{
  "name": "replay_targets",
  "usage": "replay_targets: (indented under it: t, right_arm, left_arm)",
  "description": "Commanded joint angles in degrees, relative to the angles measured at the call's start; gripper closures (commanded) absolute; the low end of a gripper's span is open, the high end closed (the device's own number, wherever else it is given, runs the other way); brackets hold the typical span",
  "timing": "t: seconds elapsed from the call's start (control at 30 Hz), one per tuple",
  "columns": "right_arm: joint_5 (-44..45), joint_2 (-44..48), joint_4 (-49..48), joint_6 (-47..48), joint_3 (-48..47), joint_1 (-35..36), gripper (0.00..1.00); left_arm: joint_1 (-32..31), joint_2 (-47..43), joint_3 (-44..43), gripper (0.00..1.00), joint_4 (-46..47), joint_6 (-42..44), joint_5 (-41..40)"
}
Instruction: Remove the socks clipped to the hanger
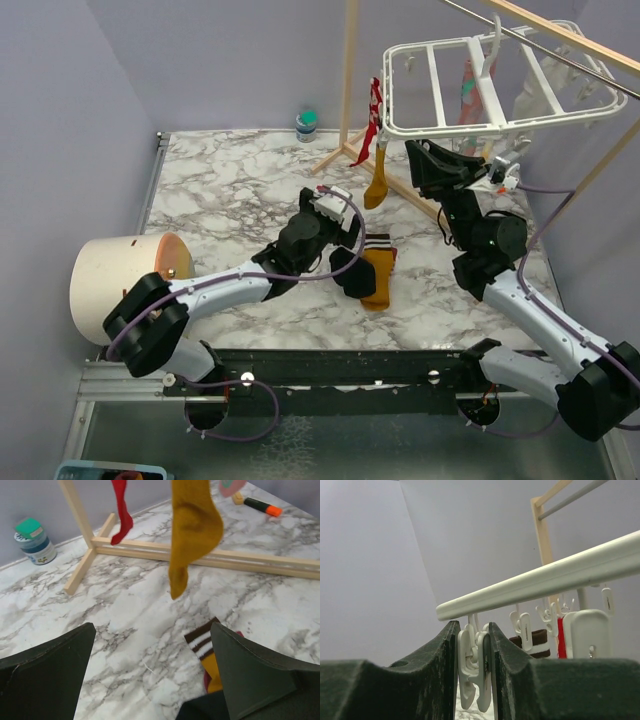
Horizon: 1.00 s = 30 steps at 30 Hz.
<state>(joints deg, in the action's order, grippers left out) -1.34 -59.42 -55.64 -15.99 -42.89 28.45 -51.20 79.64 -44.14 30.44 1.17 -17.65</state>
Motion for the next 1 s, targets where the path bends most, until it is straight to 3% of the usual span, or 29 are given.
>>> replay_targets:
  t: [0.0,0.23,0.47,0.97]
  right_arm:
    - [0.9,1.4,2.3,1.5,0.5,0.3,0.69]
    - [1.1,1.4,2.8,2.1,-0.2,0.3,0.66]
    - [2.9,2.5,4.6,4.1,-0.9,0.3,0.61]
    - [10.3,8.4,8.4,10.0,-0.5,0.3,0.6]
  left_arm:
    - [2.7,6.6,-6.4,0.01,5.5,1.5,-3.6]
    - [5.0,17.3,-15.0,0.01,10.1,4.5,3.8]
    - [8.5,25.0,-20.7,0.01,12.4,2.9,23.0]
    - [11.9,35.8,-30.0,0.01,15.6,1.4,32.0]
